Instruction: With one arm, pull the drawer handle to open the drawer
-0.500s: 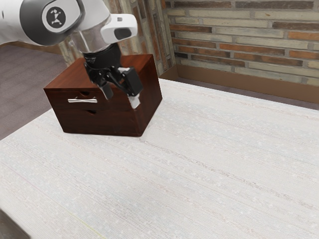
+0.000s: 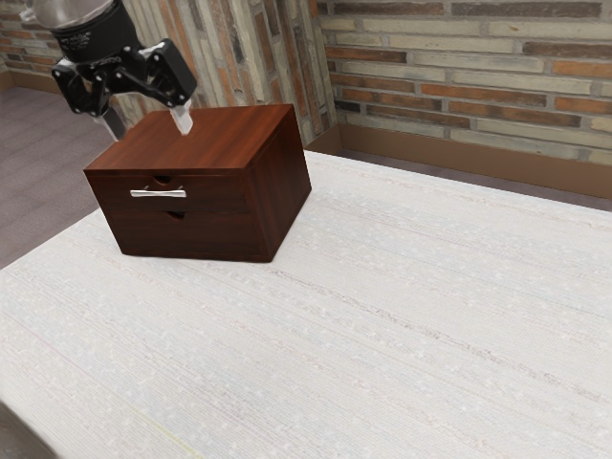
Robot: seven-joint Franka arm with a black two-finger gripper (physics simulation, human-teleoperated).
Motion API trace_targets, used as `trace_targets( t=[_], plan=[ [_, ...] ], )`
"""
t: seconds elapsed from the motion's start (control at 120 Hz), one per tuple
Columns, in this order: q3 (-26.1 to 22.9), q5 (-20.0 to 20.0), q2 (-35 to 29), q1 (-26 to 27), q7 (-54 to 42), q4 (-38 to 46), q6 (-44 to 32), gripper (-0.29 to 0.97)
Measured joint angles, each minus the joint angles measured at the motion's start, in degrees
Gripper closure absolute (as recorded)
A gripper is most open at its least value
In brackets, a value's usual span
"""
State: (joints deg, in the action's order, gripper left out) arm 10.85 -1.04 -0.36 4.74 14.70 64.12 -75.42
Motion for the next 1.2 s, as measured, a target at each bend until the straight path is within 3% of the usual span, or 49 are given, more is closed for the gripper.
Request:
trace_targets(
  t=[0.225,0.508,0.675,1.2],
  plan=[
    [7.51,-0.29,0.47,3.36,24.30,0.34,1.90,0.00],
    [8.10,-0.36,3.39,-4.66,44.47,0.78,1.60,0.00],
    [8.14,0.32,4.56,-12.57,52.38,9.38,-6.28,0.00],
    [8.22,2.26,6.02,-15.11,66.54,20.89,-27.91,0.00]
  ],
)
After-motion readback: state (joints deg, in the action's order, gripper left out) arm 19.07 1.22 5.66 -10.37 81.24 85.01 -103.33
